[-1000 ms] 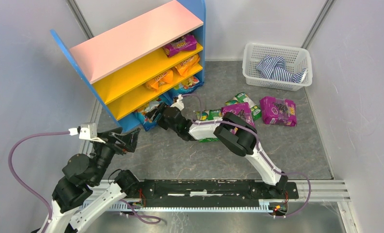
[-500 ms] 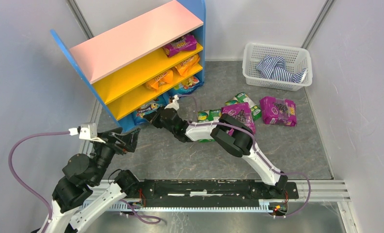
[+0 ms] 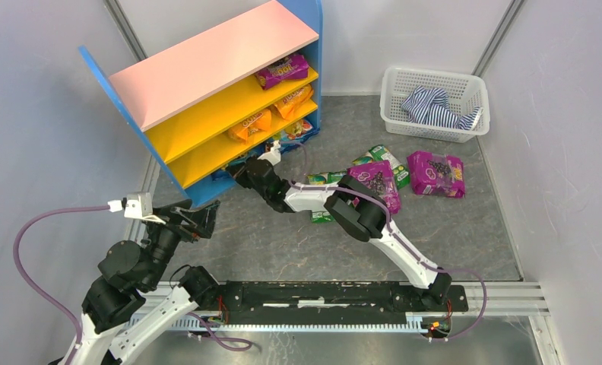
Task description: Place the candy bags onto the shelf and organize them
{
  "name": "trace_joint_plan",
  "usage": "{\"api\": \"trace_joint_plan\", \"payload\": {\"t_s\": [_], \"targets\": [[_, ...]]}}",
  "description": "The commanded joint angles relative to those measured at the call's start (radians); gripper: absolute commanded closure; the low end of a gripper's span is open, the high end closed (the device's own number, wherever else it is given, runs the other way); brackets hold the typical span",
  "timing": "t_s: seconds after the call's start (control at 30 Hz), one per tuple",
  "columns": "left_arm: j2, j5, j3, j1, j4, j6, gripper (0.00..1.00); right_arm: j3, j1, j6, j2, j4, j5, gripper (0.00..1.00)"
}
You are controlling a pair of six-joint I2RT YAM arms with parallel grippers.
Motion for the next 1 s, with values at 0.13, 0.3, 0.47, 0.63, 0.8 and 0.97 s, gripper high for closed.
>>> {"api": "trace_joint_plan", "payload": {"t_s": [0.13,0.3,0.47,0.63,0.8,0.97], "targets": [[0.020,-0.025,-0.002,0.001,0.021,0.001,0.00,0.059,-0.034,-0.095,-0.008,0.002,0.030,0.68],[0.010,-0.025,-0.002,0.001,0.022,0.001,0.00,-0.021,-0.034,-0.145,-0.075,-0.005,-0.029,0.48],[0.004,-0.027,-0.002,0.001,0.022,0.001,0.00,-0.160,-0.033,-0.148,-0.164,0.015,-0.067,0.37],[-0.004,-0.027,-0.004,0.001,0.022,0.000,0.00,-0.284,-0.034,-0.178,-0.232,0.079,-0.067,0.39],[-0.005,-0.027,-0.004,0.001,0.022,0.000,0.00,-0.273,-0.043,-0.185,-0.209,0.101,-0.065,0.50],[0.020,-0.024,-0.002,0.001,0.020,0.001,0.00,-0.204,-0.052,-0.177,-0.156,0.096,-0.061,0.73]]}}
